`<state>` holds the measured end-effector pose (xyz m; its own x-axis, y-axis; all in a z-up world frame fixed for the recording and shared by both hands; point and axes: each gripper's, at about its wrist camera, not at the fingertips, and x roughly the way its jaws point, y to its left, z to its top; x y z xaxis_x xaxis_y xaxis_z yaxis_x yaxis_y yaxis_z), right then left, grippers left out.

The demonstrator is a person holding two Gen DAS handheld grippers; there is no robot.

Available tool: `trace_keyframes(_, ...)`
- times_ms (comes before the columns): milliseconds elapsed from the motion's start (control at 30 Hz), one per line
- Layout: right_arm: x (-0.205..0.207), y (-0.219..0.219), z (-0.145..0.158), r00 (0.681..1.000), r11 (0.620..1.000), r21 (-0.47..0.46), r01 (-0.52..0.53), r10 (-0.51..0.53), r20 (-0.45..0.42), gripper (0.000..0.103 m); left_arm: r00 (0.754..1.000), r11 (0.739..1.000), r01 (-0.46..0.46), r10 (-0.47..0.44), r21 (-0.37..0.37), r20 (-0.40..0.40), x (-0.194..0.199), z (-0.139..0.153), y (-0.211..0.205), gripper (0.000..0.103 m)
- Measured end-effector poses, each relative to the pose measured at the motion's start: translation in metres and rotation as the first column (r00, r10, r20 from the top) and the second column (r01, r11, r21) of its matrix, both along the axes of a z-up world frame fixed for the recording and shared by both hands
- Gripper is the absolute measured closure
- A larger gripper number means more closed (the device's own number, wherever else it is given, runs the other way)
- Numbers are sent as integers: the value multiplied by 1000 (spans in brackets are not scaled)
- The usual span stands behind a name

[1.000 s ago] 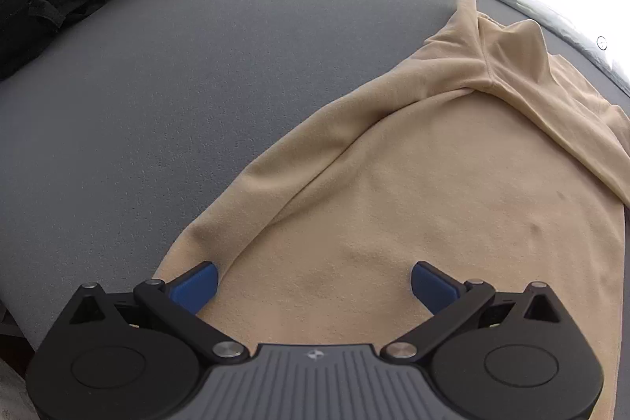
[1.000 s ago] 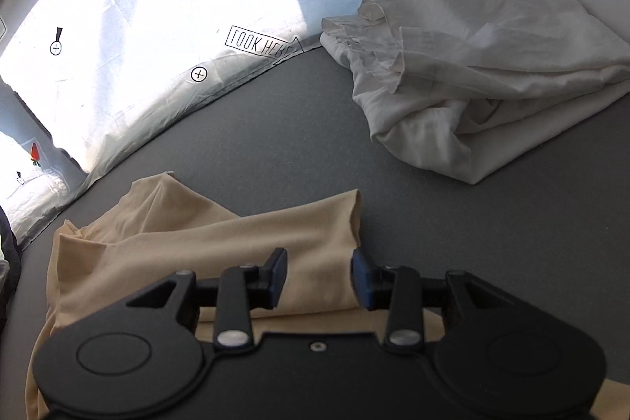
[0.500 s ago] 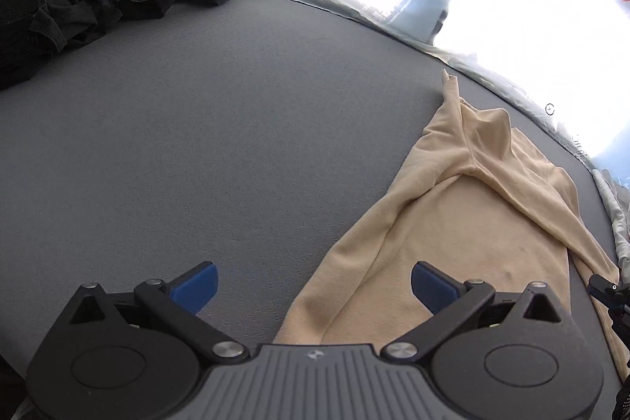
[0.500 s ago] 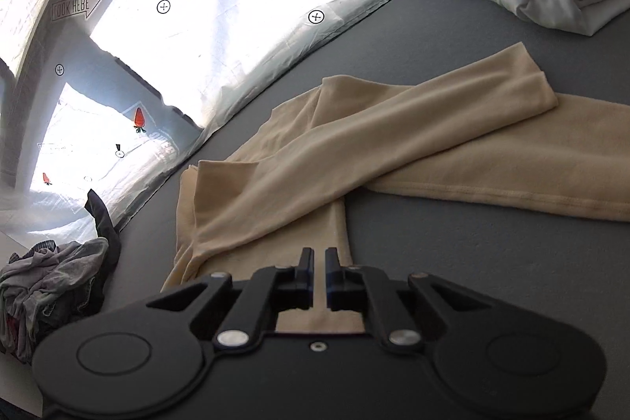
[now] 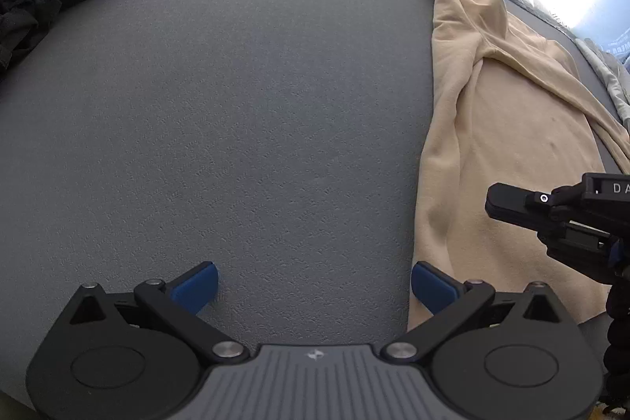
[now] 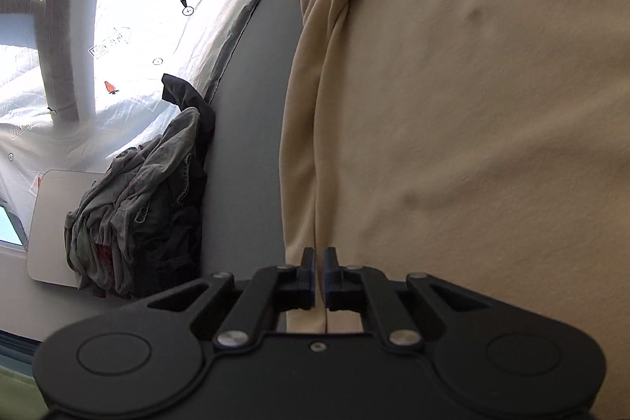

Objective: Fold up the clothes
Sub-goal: 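Grasp the shirt edge again with the right tool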

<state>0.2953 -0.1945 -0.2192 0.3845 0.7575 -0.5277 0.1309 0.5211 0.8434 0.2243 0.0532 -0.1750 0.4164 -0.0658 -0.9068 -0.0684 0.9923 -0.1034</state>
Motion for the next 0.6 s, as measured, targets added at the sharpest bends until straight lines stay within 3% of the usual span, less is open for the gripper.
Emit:
trace_keyframes(200,-15,27,-7,997,998,2,70,-70,-13,96,988,987,156,-156,32,2,-4,-3,8,0)
trace_keyframes(333,-20,37,-5,993,993,-28,114,-114,17,95,980,979,200,-201,45,6,-7,-4,16,0)
trace_keyframes(433,-20,41,1,991,989,-72,126,-123,46,95,979,978,200,-201,56,11,-7,-3,22,0)
trace_keyframes(600,-17,49,18,987,968,-223,114,-85,138,89,985,984,171,-172,55,17,-6,-1,30,0)
